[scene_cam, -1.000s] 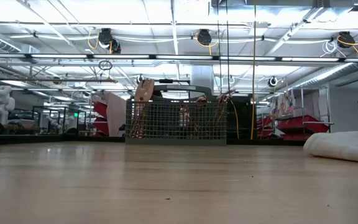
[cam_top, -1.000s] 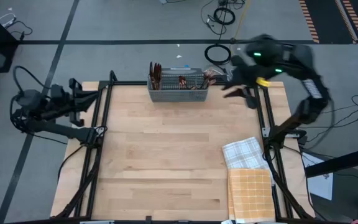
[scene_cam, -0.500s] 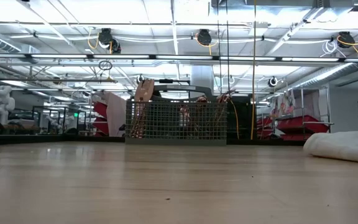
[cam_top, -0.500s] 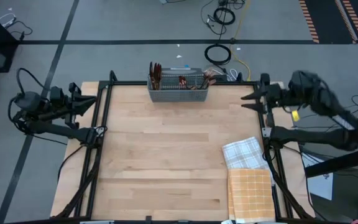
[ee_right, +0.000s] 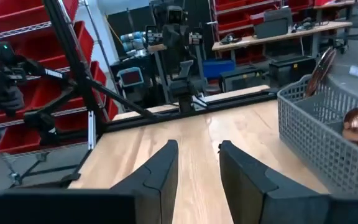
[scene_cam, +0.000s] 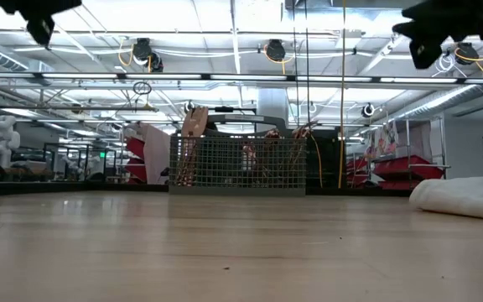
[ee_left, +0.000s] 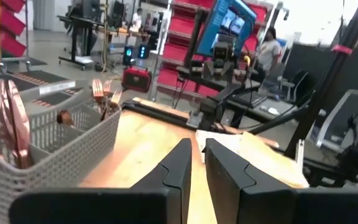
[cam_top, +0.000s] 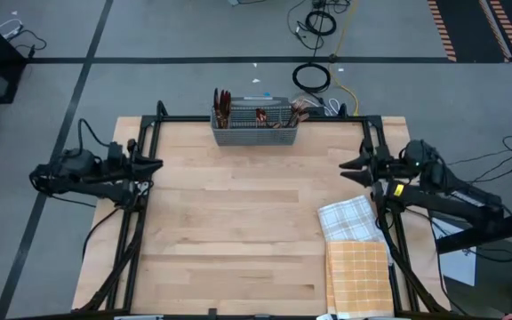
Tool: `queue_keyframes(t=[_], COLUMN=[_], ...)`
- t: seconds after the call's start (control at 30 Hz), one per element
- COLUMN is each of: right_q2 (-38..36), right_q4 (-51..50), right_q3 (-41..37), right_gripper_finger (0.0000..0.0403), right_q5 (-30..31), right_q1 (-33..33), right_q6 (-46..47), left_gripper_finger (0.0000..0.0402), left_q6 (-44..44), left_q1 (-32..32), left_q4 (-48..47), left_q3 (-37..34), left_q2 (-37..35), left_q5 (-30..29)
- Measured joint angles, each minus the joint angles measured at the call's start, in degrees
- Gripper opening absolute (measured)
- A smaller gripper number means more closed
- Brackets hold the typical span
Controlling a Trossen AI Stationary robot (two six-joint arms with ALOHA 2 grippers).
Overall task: Sort silverware
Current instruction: Return to home position
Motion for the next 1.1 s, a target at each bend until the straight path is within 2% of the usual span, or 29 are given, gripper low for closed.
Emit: queue_keyframes(t=[0.1,0.2,0.33,0.57,0.77,0.9,1.1], right_q2=[-4.0,-8.9,-15.2,-13.4,-13.3,-12.8,-12.8], right_q4=[-0.3,1.1,3.5,19.0,30.7,28.2,24.2], right_q3=[-3.3,-6.0,-10.3,-18.0,-25.8,-25.8,-25.7], right_gripper_finger=[0.0105,0.0105,0.0105,0.0105,0.0105,0.0105,0.0105], right_q5=[-1.1,-4.3,-4.5,-3.9,2.8,7.1,8.0], right_q1=[0.0,0.1,1.5,7.3,14.5,18.8,21.9], right_q6=[1.1,4.4,9.4,16.1,14.2,11.5,8.0], left_gripper_finger=[0.0052,0.0052,0.0052,0.0052,0.0052,0.0052,0.0052], left_q6=[-1.9,-2.6,-4.0,-8.6,-8.8,-8.9,-8.6], left_q1=[0.0,0.0,0.0,0.0,0.0,0.0,0.0], left_q4=[1.6,0.8,1.3,3.8,8.6,8.4,7.8], left_q3=[-3.6,-4.8,-6.7,-11.3,-15.3,-17.3,-19.8], left_q2=[-4.2,-4.3,-4.3,-4.3,-4.4,-4.4,-4.4], left_q5=[0.0,1.1,2.3,8.3,8.7,9.4,9.6])
